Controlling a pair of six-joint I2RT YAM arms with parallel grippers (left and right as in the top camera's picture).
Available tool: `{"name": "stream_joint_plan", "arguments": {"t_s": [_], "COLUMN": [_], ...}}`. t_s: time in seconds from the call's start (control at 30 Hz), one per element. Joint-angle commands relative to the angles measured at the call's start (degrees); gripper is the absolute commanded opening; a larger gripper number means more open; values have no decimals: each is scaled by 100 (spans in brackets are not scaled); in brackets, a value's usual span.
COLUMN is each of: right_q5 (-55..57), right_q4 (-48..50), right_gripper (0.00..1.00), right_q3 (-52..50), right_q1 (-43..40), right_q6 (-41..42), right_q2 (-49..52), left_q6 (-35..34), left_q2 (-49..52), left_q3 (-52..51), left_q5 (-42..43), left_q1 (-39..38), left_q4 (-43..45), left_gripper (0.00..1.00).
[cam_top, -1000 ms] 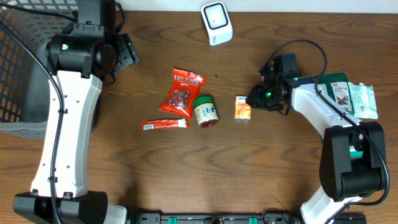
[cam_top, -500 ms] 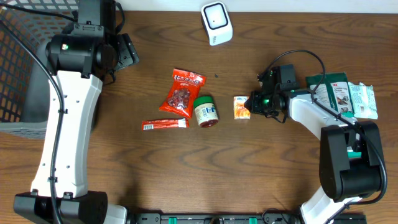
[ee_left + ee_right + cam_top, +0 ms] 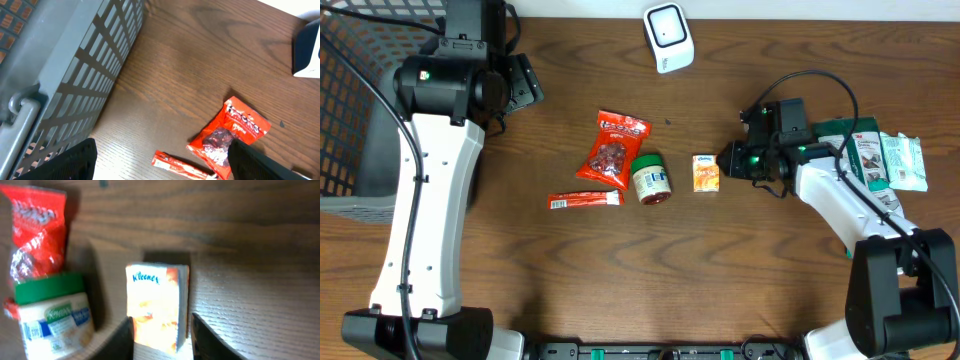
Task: Scan the item barcode
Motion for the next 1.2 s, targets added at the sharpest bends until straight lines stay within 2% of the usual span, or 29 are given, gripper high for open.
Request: {"name": "stream_joint_plan", "arguments": {"t_s": [0.0, 0.1, 0.3, 0.4, 0.5, 0.53, 0.63, 0.9, 1.17], "right_q5": [94, 94, 9, -249, -378, -352, -173, 1611, 5154], "right_q4": [-81, -66, 153, 334, 424, 428, 417, -229, -1202], "right_gripper": [36, 37, 31, 22, 4, 1, 1, 1, 1], "right_q3": [20, 20, 20, 20, 44, 46, 46, 48, 46], "right_q1": [103, 138, 199, 219, 210, 201, 184, 417, 1530], "right_q6": [-17, 15, 17, 15, 13, 9, -92, -507, -542], "right_q2": [125, 437, 970, 1029, 905, 807, 490, -791, -872], "left_q6": [37, 37, 37, 37, 37, 37, 37, 37, 37], "left_q2": [-114, -114, -114, -114, -114, -114, -114, -114, -114], "left_q3": [35, 35, 35, 35, 35, 35, 35, 35, 35], "left_q5": [-52, -52, -52, -52, -52, -52, -52, -52, -52], "left_q1": [17, 17, 17, 17, 17, 17, 17, 17, 17], "left_q4": [-17, -17, -17, -17, -17, -17, -17, -17, -17], "left_gripper": [84, 84, 84, 84, 84, 84, 84, 84, 84]}}
